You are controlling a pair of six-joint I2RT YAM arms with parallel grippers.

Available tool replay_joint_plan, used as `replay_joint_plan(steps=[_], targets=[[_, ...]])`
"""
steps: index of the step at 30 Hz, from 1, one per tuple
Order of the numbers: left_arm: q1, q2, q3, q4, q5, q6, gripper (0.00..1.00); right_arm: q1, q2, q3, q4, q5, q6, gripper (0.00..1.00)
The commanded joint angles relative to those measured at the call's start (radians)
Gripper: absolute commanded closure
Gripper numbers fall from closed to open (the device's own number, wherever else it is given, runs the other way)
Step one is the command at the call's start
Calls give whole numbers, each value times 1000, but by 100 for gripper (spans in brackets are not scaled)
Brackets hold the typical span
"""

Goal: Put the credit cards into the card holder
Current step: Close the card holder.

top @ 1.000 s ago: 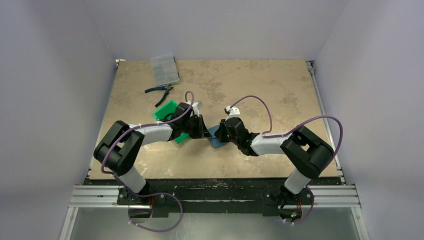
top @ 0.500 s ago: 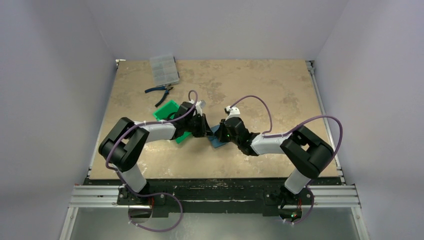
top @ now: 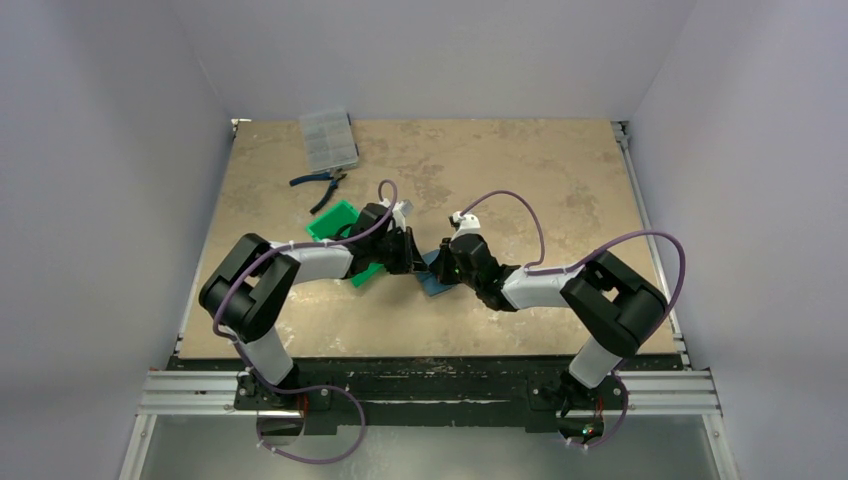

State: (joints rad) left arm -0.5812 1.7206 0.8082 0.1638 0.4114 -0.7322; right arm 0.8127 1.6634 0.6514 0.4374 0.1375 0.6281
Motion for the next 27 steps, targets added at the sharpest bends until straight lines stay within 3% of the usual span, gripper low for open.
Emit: replay_joint_plan(steps=[1, 14, 22, 27], targets=[[-38, 47, -1, -4, -72, 52, 100, 25, 78, -47, -208, -122, -7, 100], [-115, 45, -49, -141, -236, 138, 100, 18, 46, -34, -218, -277, 0, 100], [-144, 50, -77, -161, -272, 137, 100, -72, -6, 0, -273, -373, -2, 100], [-159, 44, -91, -209, -305, 143, 100, -146, -49, 38, -310, -452, -14, 92]])
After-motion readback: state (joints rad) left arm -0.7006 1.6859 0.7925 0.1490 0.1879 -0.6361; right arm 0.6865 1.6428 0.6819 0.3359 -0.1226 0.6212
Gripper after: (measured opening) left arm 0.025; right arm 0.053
